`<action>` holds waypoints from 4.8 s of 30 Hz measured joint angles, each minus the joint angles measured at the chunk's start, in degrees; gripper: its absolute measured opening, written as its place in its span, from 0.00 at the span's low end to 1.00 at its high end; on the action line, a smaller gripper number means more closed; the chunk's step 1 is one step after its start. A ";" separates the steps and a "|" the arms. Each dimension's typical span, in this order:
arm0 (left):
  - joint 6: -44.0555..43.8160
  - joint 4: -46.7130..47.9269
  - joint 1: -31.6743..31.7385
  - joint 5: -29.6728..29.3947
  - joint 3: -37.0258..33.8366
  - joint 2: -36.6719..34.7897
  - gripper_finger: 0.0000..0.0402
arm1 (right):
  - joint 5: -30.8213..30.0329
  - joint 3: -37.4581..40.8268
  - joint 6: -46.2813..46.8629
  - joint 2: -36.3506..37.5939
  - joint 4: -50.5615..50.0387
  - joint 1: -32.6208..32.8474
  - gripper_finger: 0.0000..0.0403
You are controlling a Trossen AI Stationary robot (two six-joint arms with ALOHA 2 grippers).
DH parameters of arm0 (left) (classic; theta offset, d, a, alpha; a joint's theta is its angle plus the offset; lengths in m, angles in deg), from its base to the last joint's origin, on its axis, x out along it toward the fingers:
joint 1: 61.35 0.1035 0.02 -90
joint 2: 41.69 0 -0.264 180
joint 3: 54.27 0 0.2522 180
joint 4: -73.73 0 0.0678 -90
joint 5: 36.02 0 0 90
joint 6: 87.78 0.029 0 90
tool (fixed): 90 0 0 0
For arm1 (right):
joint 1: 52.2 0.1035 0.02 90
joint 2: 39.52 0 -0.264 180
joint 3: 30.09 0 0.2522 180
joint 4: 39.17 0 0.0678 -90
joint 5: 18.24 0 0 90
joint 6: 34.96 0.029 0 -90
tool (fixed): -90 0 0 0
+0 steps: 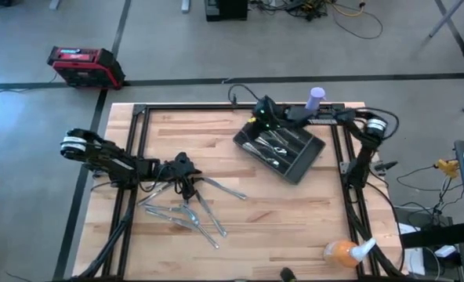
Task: Sort silverware
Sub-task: Adjust the silverware tray, then put the knife into the right compartment of the silverware tray
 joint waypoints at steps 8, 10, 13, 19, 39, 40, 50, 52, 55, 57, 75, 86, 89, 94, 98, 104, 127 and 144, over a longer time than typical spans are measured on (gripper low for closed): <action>0.44 -0.37 0.00 -0.04 -0.13 0.00 0.29 | 0.82 -18.06 -1.85 -14.78 -11.72 0.64 0.00; 1.03 -0.39 0.02 -0.04 -0.15 -0.02 0.29 | 0.69 -22.49 -3.84 -17.76 -12.41 1.59 0.00; 1.52 -0.49 0.02 -0.05 -0.19 -0.07 0.29 | 2.66 -28.67 -6.49 -21.89 -12.43 4.00 0.00; 1.92 -0.70 0.04 -0.15 -0.24 -0.02 0.29 | 3.26 -41.06 -12.01 -27.18 -21.38 9.83 0.00; 1.87 -0.68 0.01 -1.57 -0.24 -0.02 0.29 | 2.23 -38.20 -2.25 -19.34 -51.83 32.56 0.00; 1.88 -0.68 0.01 -1.57 -0.24 -0.02 0.29 | 2.04 -36.42 -0.51 -18.99 -52.58 33.43 0.00; 2.17 -0.99 0.04 -1.65 -0.31 -0.03 0.29 | -0.13 -19.22 16.71 -13.53 -60.66 34.89 0.00; 2.30 -1.05 0.04 -1.64 -0.31 -0.02 0.29 | -1.01 -15.74 16.98 -12.05 -63.46 33.91 0.00; 2.34 -1.01 0.04 -1.62 -0.35 -0.27 0.29 | -7.27 -12.56 16.81 -11.49 -62.45 31.46 0.00; 2.34 -1.27 0.04 -1.64 -0.37 -0.01 0.29 | -13.62 -10.75 16.70 -11.47 -62.58 29.63 0.00; -0.74 -1.58 -0.04 -1.57 -0.28 0.25 0.29 | -36.33 -6.12 13.91 -0.29 -33.78 38.61 0.00; -5.25 -2.44 -0.55 -1.54 -0.20 1.18 0.29 | -35.70 12.87 13.44 -5.10 20.17 54.32 0.05; -4.29 -2.51 -0.55 -0.77 -0.20 1.18 0.29 | -35.97 14.84 12.67 -8.89 27.68 53.10 0.13; -4.38 -2.36 -0.81 -0.50 -0.31 1.20 0.29 | -39.83 15.75 11.09 -13.45 34.67 50.76 0.30; -5.54 -2.41 -0.83 -0.54 -0.52 1.31 0.29 | -42.45 16.27 7.01 -14.63 38.38 50.70 0.38; -5.21 -2.49 -0.90 -1.02 -0.57 1.40 0.29 | -42.51 17.62 0.91 -12.36 40.08 49.96 0.41; -0.89 10.79 -0.92 2.18 1.26 -11.49 0.02 | -32.74 21.57 -8.92 -10.68 51.98 43.30 0.31; 1.60 -1.44 -0.92 2.49 0.85 2.03 0.00 | -21.71 26.67 -11.69 -12.30 64.97 38.08 0.33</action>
